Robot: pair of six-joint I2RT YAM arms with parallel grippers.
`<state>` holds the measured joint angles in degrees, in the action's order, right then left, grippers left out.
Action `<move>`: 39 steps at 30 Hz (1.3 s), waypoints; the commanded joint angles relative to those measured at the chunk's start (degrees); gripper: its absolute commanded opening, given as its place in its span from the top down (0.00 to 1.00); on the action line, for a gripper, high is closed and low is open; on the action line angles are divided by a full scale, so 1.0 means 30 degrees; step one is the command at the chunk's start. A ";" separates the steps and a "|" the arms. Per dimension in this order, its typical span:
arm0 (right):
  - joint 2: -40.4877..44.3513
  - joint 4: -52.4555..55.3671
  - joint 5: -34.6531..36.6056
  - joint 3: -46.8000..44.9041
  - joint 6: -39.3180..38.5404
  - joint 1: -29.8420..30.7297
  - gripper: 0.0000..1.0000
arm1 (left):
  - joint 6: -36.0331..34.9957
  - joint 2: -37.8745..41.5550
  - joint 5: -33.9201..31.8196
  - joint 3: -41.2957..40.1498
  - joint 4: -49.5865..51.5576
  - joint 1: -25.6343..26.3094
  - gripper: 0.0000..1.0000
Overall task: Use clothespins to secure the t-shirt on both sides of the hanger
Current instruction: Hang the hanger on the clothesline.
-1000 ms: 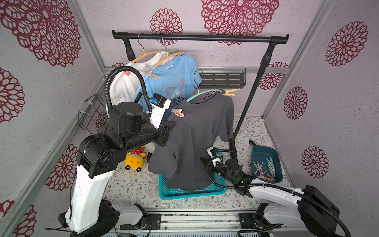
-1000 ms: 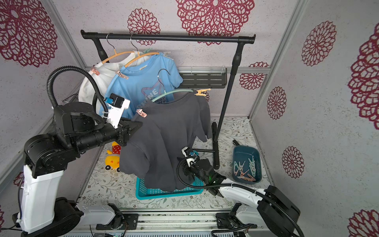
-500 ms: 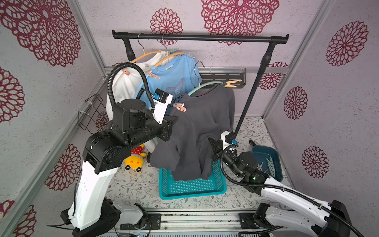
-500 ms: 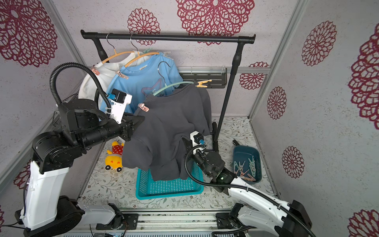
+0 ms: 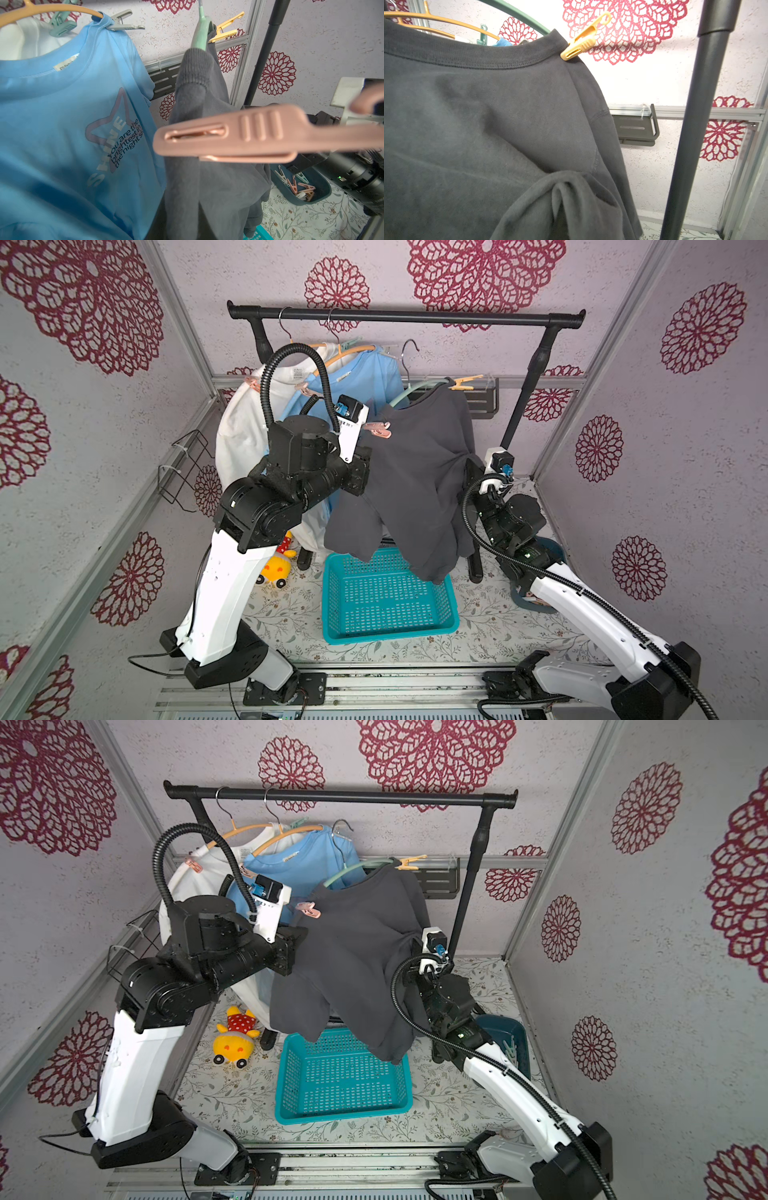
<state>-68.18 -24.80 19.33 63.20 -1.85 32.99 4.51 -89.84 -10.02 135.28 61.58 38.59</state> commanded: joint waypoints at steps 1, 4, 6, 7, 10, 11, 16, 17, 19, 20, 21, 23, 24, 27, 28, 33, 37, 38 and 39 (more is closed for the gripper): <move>-0.0258 -0.1065 0.0368 0.1813 -0.1092 -0.0498 1.00 | 0.0224 0.0188 0.0096 0.0963 -0.2965 -0.0064 1.00; -0.1063 -0.0920 0.1012 0.2796 -0.2098 -0.0876 1.00 | 0.0137 -0.0436 0.0234 0.1812 -0.3090 -0.0062 1.00; -0.1553 -0.1130 0.1218 0.3250 -0.2457 -0.1068 1.00 | 0.0065 -0.0772 0.0212 0.2174 -0.3284 -0.0069 1.00; -0.1763 -0.1153 0.1217 0.3462 -0.2559 -0.1193 1.00 | -0.0029 -0.0856 0.0139 0.2206 -0.3470 -0.0061 1.00; -0.2525 -0.1513 0.1443 0.3905 -0.2932 -0.1479 1.00 | -0.0431 -0.1038 -0.0192 0.2292 -0.4204 -0.0079 1.00; -0.2827 -0.1672 0.1585 0.4046 -0.3052 -0.1586 1.00 | -0.0624 -0.1203 -0.0475 0.2408 -0.4399 -0.0089 1.00; -0.4149 -0.2383 0.1825 0.4835 -0.3385 -0.1907 1.00 | -0.0912 -0.2310 -0.0698 0.3574 -0.4931 -0.0453 1.00; -0.4476 -0.2313 0.1860 0.5177 -0.3499 -0.1937 1.00 | -0.0946 -0.2492 -0.0430 0.3747 -0.5056 -0.0526 1.00; -0.4991 -0.2276 0.1878 0.5731 -0.3618 -0.2043 1.00 | -0.0919 -0.2733 -0.0321 0.3842 -0.5372 -0.0686 1.00; -0.5192 -0.2168 0.1848 0.6002 -0.3546 -0.2098 1.00 | -0.0919 -0.2874 -0.0250 0.3957 -0.5438 -0.0758 1.00; -0.5397 -0.2219 0.1832 0.6209 -0.3517 -0.2174 1.00 | -0.0865 -0.3036 -0.0280 0.4034 -0.5493 -0.0861 1.00; -0.5853 -0.1957 0.1775 0.6705 -0.3573 -0.2302 1.00 | -0.0770 -0.3305 -0.0178 0.4195 -0.5549 -0.1073 1.00; -0.6115 -0.1791 0.1788 0.6927 -0.3592 -0.2378 1.00 | -0.0744 -0.3482 -0.0110 0.4281 -0.5583 -0.1190 1.00; -0.6559 -0.1725 0.1704 0.6923 -0.3609 -0.2428 1.00 | -0.0600 -0.3900 -0.0036 0.4548 -0.5587 -0.1493 1.00; -0.6646 -0.1697 0.1657 0.6844 -0.3550 -0.2430 1.00 | -0.0624 -0.3958 -0.0034 0.4556 -0.5610 -0.1539 1.00; -0.7094 -0.1254 0.1241 0.6464 -0.3081 -0.2450 1.00 | -0.0489 -0.4251 0.0121 0.4575 -0.6046 -0.1974 1.00; -0.6937 -0.1472 0.0974 0.5532 -0.2660 -0.2459 1.00 | -0.0449 -0.4530 0.0071 0.4653 -0.6154 -0.2139 1.00; -0.6892 -0.1415 0.0867 0.5314 -0.2496 -0.2450 1.00 | -0.0504 -0.4678 -0.0077 0.4686 -0.6179 -0.2169 1.00; -0.6945 -0.0844 0.0593 0.5426 -0.2361 -0.2452 1.00 | -0.0565 -0.4881 -0.0142 0.4966 -0.6226 -0.2197 1.00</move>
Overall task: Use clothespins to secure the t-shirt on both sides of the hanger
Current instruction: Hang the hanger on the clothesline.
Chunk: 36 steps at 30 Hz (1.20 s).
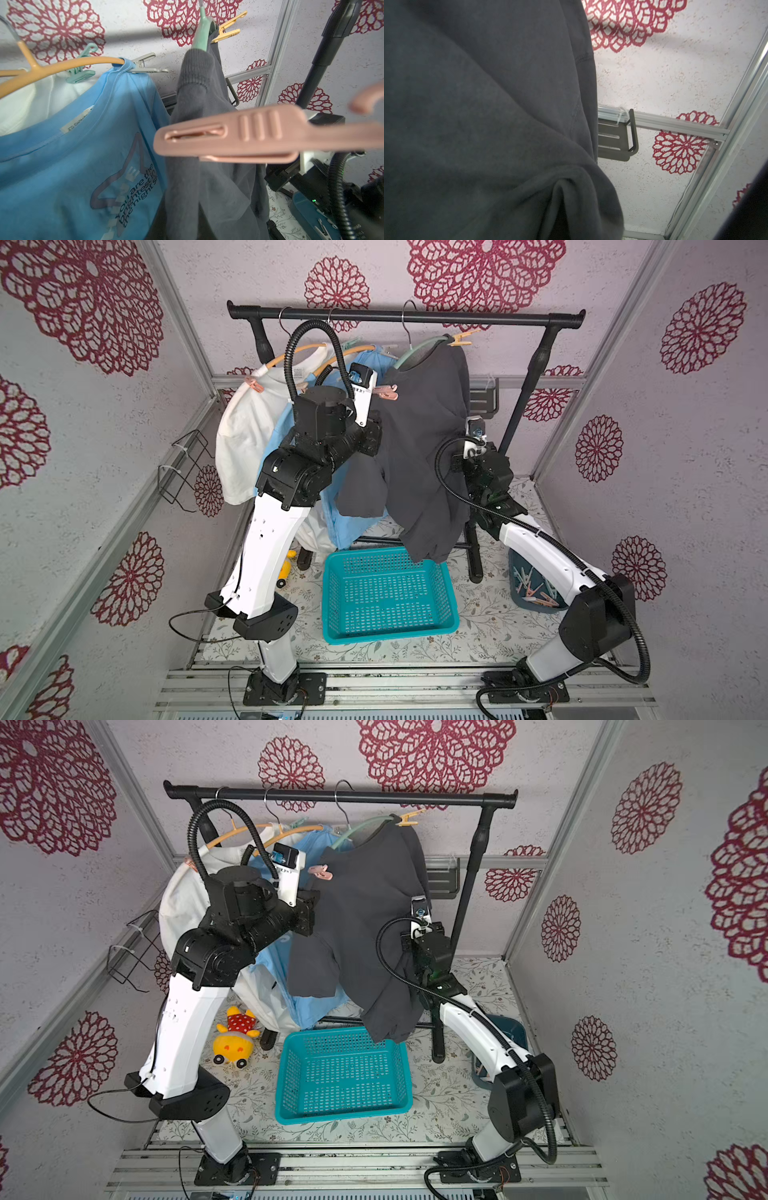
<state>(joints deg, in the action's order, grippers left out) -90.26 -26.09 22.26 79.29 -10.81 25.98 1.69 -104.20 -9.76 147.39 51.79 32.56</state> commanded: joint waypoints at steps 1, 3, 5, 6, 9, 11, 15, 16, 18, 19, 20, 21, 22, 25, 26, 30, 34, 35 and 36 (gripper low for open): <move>0.0287 0.0063 -0.0551 0.0278 0.0709 -0.0112 1.00 | 0.0414 -0.0310 -0.0189 0.1322 -0.2919 -0.0207 1.00; 0.0153 0.0455 -0.0982 0.0387 0.0757 -0.0120 1.00 | 0.0447 -0.0480 0.0042 0.1803 -0.2864 -0.0206 1.00; 0.0188 0.0221 -0.0978 -0.0018 0.0748 -0.0107 1.00 | 0.0465 -0.0362 -0.0029 0.1356 -0.2900 -0.0204 1.00; 0.0236 -0.0028 -0.0869 -0.0335 0.0805 -0.0105 1.00 | 0.0340 -0.0306 -0.0185 0.1055 -0.2907 -0.0200 1.00; 0.0189 -0.0092 -0.1112 -0.0956 0.1187 -0.0104 1.00 | 0.0146 -0.0432 -0.0817 0.0762 -0.2437 -0.0230 1.00; 0.0196 0.0186 -0.1482 -0.1217 0.1455 -0.0104 1.00 | 0.0153 -0.0509 -0.0910 0.0676 -0.2226 -0.0243 1.00; 0.0619 0.0366 -0.2218 -0.2237 0.1839 -0.0068 1.00 | 0.0168 -0.0585 -0.0999 0.0431 -0.1704 -0.0247 1.00; 0.0764 0.0472 -0.2503 -0.2470 0.1874 -0.0069 0.94 | 0.0168 -0.0477 -0.0984 0.0216 -0.1702 -0.0213 1.00; 0.1112 0.0930 -0.3132 -0.2894 0.2030 -0.0042 0.72 | 0.0197 -0.0176 -0.1020 -0.0249 -0.1800 -0.0217 0.88; 0.1275 0.1183 -0.3386 -0.3073 0.2123 -0.0032 0.66 | 0.0187 -0.0016 -0.1073 -0.0385 -0.1789 -0.0195 0.76; 0.1460 0.1409 -0.3608 -0.3235 0.2160 -0.0036 0.60 | 0.0168 0.0166 -0.1054 -0.0481 -0.1740 -0.0148 0.64; 0.1723 0.1835 -0.3845 -0.3479 0.2245 -0.0023 0.54 | 0.0140 0.0374 -0.1084 -0.0638 -0.1717 -0.0091 0.53; 0.1980 0.2165 -0.4010 -0.3687 0.2371 -0.0021 0.50 | 0.0113 0.0626 -0.1169 -0.0833 -0.1725 -0.0029 0.47; 0.3173 0.3364 -0.4793 -0.4867 0.2854 0.0057 0.37 | -0.0271 0.1585 -0.1782 -0.1830 -0.1959 0.0442 0.28; 0.3637 0.4007 -0.4856 -0.5293 0.3190 0.0055 0.35 | -0.0563 0.1912 -0.2233 -0.2184 -0.1985 0.0659 0.18; 0.5428 0.8363 -0.4612 -0.6509 0.5982 0.0087 0.33 | -0.0634 0.3728 -0.3619 -0.4242 -0.2418 0.1389 0.16; 0.7518 1.0712 -0.6218 -0.9085 0.9088 0.0532 0.27 | -0.0543 0.6252 -0.4246 -0.8732 -0.4568 0.2018 0.14; 0.7946 1.1251 -0.6602 -0.9588 0.9891 0.0769 0.26 | -0.0375 0.6792 -0.4374 -0.9390 -0.4746 0.2132 0.14; 0.8254 1.1924 -0.6523 -0.9911 1.0760 0.1037 0.26 | -0.0156 0.7144 -0.4419 -0.9857 -0.4753 0.2232 0.14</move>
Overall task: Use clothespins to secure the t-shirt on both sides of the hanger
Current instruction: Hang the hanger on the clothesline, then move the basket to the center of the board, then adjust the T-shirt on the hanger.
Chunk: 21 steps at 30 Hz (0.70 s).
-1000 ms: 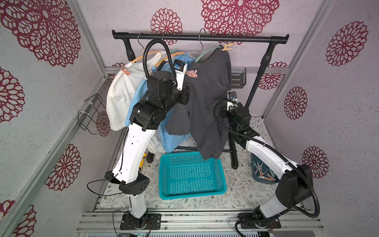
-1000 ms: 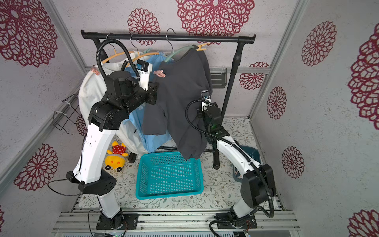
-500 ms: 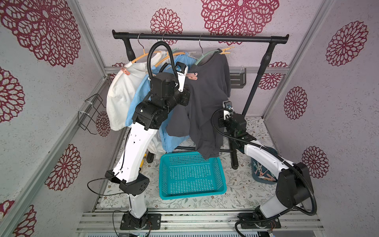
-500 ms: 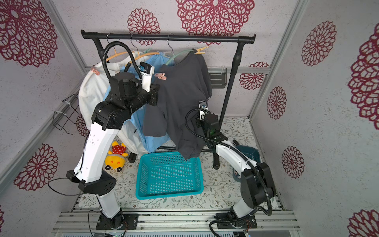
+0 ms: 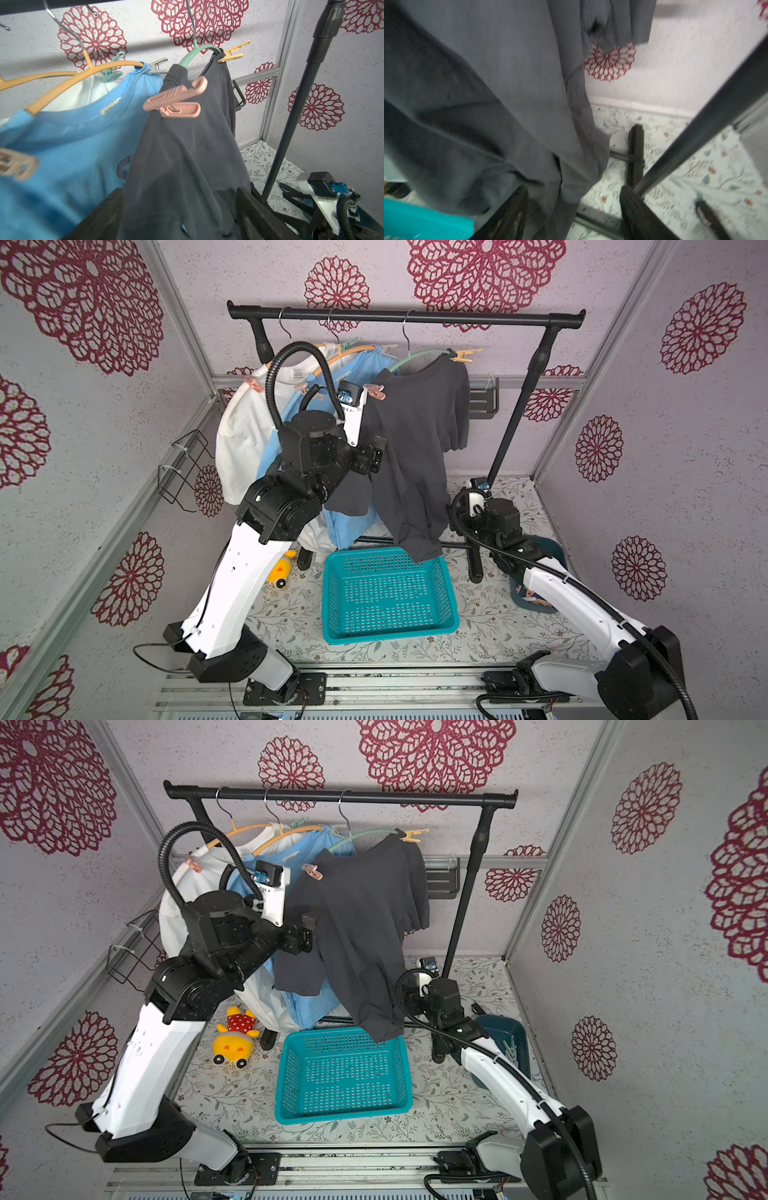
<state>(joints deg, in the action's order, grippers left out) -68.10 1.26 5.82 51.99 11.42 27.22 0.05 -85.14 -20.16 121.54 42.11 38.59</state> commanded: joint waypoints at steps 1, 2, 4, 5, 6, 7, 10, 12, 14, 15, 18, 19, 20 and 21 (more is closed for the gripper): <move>0.1183 0.3534 -0.1023 -0.1166 0.4390 0.0896 0.26 | 0.0581 0.1205 -0.1061 -0.1706 -0.1471 0.0337 0.14; 0.1535 0.4059 -0.1059 -0.1607 0.5253 0.1247 0.26 | 0.0680 0.1591 -0.1197 -0.2217 -0.1511 0.0555 0.14; 0.2163 0.4845 -0.0494 -0.2546 0.6882 0.2127 0.26 | 0.0714 0.2293 -0.1590 -0.3295 -0.1648 0.1008 0.14; 0.2411 0.5051 -0.0132 -0.3074 0.7543 0.2707 0.25 | 0.0721 0.2617 -0.1832 -0.3754 -0.1607 0.1285 0.15; 0.2563 0.5250 0.0050 -0.3382 0.8003 0.3155 0.24 | 0.0827 0.2847 -0.2052 -0.4147 -0.1455 0.1542 0.15; 0.2706 0.5561 0.0283 -0.3672 0.8600 0.3586 0.23 | 0.1148 0.3138 -0.2197 -0.4624 -0.1279 0.1759 0.16; 0.2894 0.6040 0.0606 -0.4307 0.9856 0.4256 0.21 | 0.1893 0.4030 -0.1814 -0.6556 -0.1281 0.2389 0.19; 0.2884 0.6408 0.1181 -0.4476 1.0424 0.4509 0.21 | 0.2443 0.4562 -0.1197 -0.8229 -0.1757 0.2759 0.21; 0.2610 0.6785 0.1455 -0.4448 1.0718 0.4756 0.21 | 0.3401 0.4922 -0.0635 -0.9805 -0.2433 0.3243 0.22; 0.2442 0.7005 0.1710 -0.4398 1.0815 0.4914 0.21 | 0.3782 0.5048 -0.0148 -1.0455 -0.2931 0.3411 0.23; 0.1684 0.8067 0.2387 -0.4242 1.1145 0.5377 0.21 | 0.5010 0.5167 0.1163 -1.2908 -0.5321 0.3572 0.23; 0.1468 0.8369 0.2574 -0.4234 1.1285 0.5572 0.22 | 0.5430 0.4987 0.1341 -1.3581 -0.6038 0.3573 0.23; 0.1311 0.8618 0.2830 -0.4233 1.1514 0.5815 0.22 | 0.5889 0.4687 0.1469 -1.4113 -0.6690 0.3569 0.24; 0.1260 0.8781 0.2984 -0.4285 1.1741 0.6012 0.23 | 0.6102 0.4356 0.1725 -1.4458 -0.7214 0.3573 0.23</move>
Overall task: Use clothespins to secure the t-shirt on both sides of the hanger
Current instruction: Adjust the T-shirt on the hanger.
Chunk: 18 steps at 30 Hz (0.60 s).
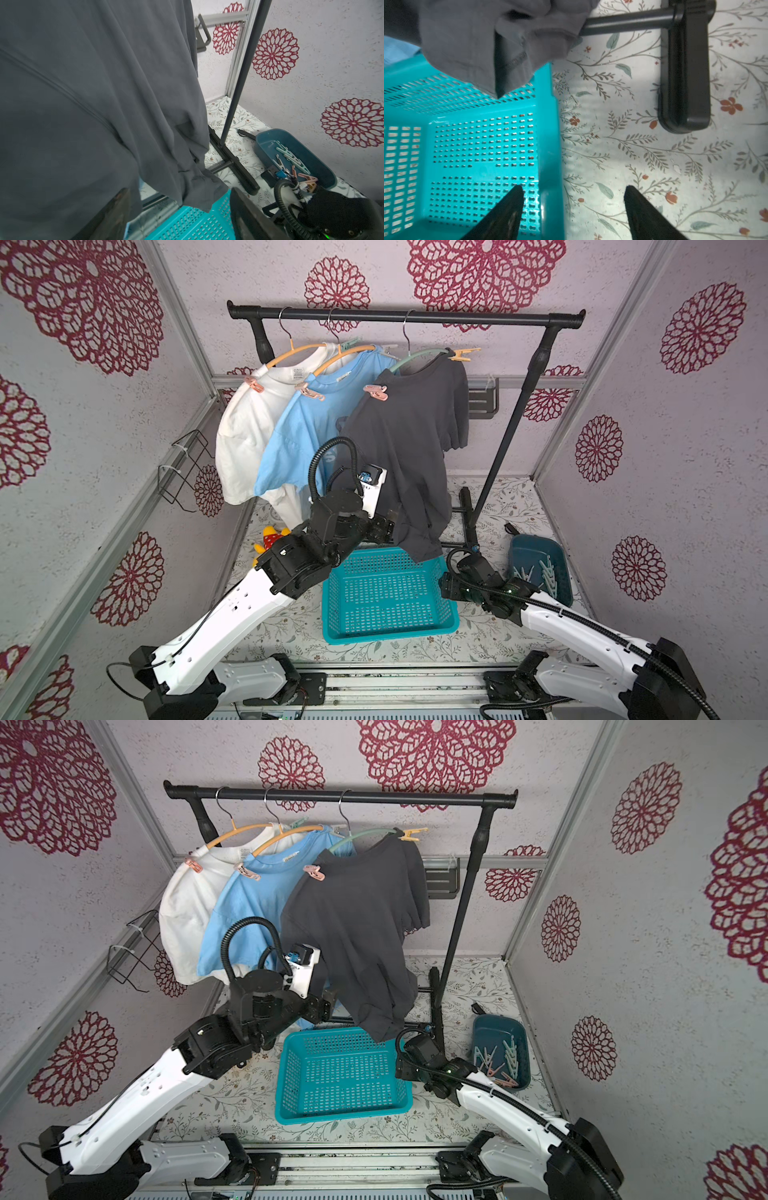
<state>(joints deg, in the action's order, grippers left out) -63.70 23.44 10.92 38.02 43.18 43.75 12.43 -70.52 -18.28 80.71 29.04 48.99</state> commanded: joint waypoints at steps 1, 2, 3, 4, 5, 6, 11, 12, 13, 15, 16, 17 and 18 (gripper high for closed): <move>-0.0164 0.1508 0.1391 0.0292 0.1368 0.0737 0.23 | 0.2434 -0.1025 0.1058 -0.1155 -0.3393 0.0103 0.23; -0.0069 0.1641 0.1514 0.0219 0.1587 0.0945 0.22 | 0.3300 -0.1616 0.0886 -0.1430 -0.4030 0.0104 0.25; 0.0030 0.1767 0.1631 0.0183 0.1728 0.1097 0.23 | 0.3925 -0.2179 0.1005 -0.1528 -0.4550 0.0088 0.27; 0.0119 0.2029 0.1848 0.0184 0.1821 0.1255 0.23 | 0.4711 -0.2869 0.1080 -0.1482 -0.4914 0.0099 0.28; 0.0237 0.2389 0.2153 0.0132 0.1933 0.1351 0.22 | 0.5381 -0.3636 0.1249 -0.1444 -0.5448 0.0101 0.28; 0.0324 0.2784 0.2466 0.0104 0.2089 0.1430 0.23 | 0.5662 -0.4263 0.1675 -0.1405 -0.5948 0.0103 0.28; 0.1561 0.3968 0.3250 -0.0374 0.2777 0.1721 0.23 | 0.6317 -0.7866 0.1151 -0.0343 -0.6522 0.0394 0.30; 0.1793 0.4100 0.3373 -0.0518 0.2868 0.1735 0.23 | 0.6451 -0.8471 0.1097 -0.0330 -0.6738 0.0412 0.31; 0.1998 0.4364 0.3517 -0.0627 0.3041 0.1735 0.23 | 0.6411 -0.9129 0.1150 -0.0381 -0.7207 0.0427 0.31; 0.2400 0.4777 0.3755 -0.0847 0.3176 0.1765 0.23 | 0.6666 -1.0430 0.0754 -0.0208 -0.7443 0.0456 0.32; 0.2618 0.4911 0.3844 -0.0974 0.3227 0.1762 0.22 | 0.6716 -1.1036 0.0888 -0.0130 -0.7770 0.0434 0.32; 0.2818 0.5021 0.3986 -0.1120 0.3266 0.1750 0.22 | 0.6573 -1.1617 0.0846 0.0021 -0.8001 0.0427 0.32; 0.3006 0.5047 0.4121 -0.1233 0.3328 0.1763 0.22 | 0.6485 -1.2165 0.0581 0.0339 -0.7891 0.0427 0.32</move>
<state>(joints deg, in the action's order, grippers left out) -56.34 33.56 18.90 35.18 50.50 48.86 29.85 -104.31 -14.66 79.31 8.75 50.00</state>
